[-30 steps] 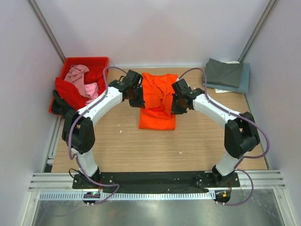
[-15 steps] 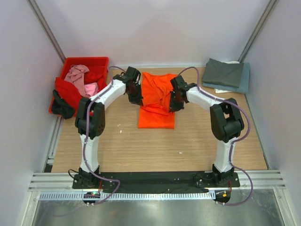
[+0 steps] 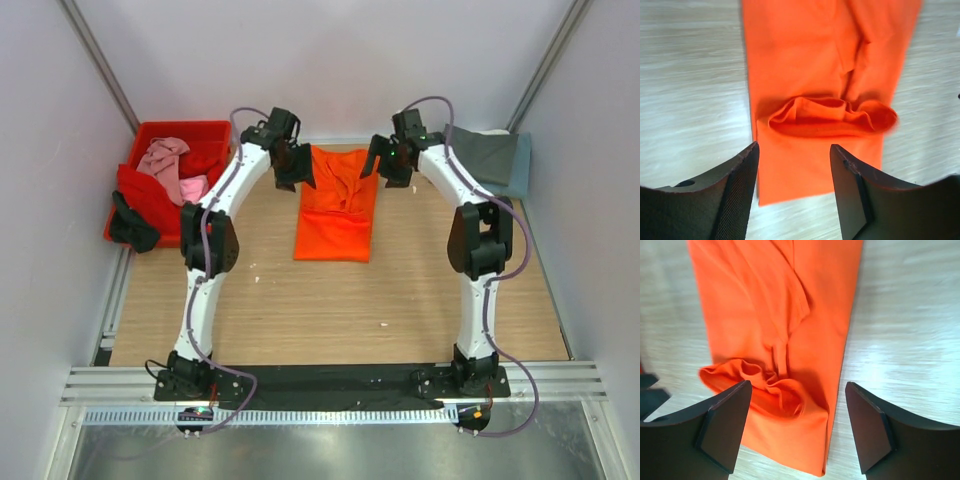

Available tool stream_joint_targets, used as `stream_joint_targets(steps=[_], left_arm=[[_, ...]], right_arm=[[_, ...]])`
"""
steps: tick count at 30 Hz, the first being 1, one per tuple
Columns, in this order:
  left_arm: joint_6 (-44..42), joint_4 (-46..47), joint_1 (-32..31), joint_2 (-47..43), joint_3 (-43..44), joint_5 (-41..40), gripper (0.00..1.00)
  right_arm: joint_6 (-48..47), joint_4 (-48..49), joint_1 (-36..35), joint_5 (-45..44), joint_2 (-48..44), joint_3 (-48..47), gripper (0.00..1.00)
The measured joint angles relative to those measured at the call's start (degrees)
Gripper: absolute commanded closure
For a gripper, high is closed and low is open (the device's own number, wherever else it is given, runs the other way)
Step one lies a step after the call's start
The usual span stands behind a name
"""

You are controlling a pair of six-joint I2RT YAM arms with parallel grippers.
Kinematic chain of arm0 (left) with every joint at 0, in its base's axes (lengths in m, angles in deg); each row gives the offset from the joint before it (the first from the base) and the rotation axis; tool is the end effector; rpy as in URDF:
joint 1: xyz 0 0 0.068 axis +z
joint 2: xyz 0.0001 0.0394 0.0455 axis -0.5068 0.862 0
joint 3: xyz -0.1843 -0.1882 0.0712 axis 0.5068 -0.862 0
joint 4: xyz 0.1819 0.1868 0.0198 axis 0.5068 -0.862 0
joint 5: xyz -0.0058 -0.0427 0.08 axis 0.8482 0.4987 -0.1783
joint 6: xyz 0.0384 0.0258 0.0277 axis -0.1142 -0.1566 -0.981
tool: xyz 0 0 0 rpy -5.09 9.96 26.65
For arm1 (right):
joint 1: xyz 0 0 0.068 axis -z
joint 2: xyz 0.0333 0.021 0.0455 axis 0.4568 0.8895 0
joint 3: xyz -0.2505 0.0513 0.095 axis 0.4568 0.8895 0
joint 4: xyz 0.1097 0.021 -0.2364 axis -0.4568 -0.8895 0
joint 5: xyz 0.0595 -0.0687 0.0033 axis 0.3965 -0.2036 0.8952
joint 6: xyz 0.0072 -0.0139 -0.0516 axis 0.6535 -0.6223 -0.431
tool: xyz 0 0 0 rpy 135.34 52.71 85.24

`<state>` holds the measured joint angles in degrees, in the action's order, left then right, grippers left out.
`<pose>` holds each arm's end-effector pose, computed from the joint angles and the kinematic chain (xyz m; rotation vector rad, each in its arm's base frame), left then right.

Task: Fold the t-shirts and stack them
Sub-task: Fold the tshirt

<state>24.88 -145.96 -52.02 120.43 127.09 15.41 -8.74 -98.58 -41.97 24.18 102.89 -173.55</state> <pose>0.4745 -0.1948 0.2516 -0.0956 2.6880 -0.5444 0.4658 0.1289 0.2484 0.1984 2.5669 0.4905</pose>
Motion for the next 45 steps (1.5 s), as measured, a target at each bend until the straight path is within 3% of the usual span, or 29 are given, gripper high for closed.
stream_joint_targets(steps=[4, 10, 12, 17, 22, 34, 36, 41, 45], left_arm=[[0.04, 0.39, 0.17, -11.61, -7.19, -3.82, 0.40], [1.11, 7.74, -0.90, -32.85, -31.39, -5.25, 0.44], [1.42, 11.32, -2.19, -35.06, -37.31, -4.48, 0.45], [3.43, 18.67, -7.04, -30.67, -46.56, -0.66, 0.49], [5.44, 22.47, -10.10, -25.46, -48.57, 1.33, 0.52], [7.19, 28.28, -11.65, -24.74, -55.54, 1.88, 0.54], [7.19, 28.28, -11.89, -24.74, -56.85, 1.81, 0.54], [7.08, 27.45, -12.70, -26.56, -58.18, 0.44, 0.54], [6.38, 25.55, -13.05, -31.32, -57.75, -2.25, 0.50]], right_arm=[[-0.66, 1.33, 1.36, 0.90, -7.28, 3.82, 0.24], [-0.92, 6.84, -1.36, 7.87, -23.23, 25.11, 0.53], [-1.14, 8.61, -3.19, 10.86, -24.04, 29.14, 0.59], [-0.90, 13.22, -7.19, 17.46, -19.85, 34.03, 0.62], [-0.85, 16.46, -7.02, 21.38, -12.22, 31.47, 0.62], [0.35, 16.35, 0.74, 25.53, 9.60, 9.14, 0.61], [0.72, 16.35, 1.18, 24.98, 10.16, 7.34, 0.58], [1.31, 15.98, 0.66, 23.43, 8.37, 8.07, 0.36], [0.00, 13.84, 0.28, 21.09, -0.20, 12.63, 0.26]])
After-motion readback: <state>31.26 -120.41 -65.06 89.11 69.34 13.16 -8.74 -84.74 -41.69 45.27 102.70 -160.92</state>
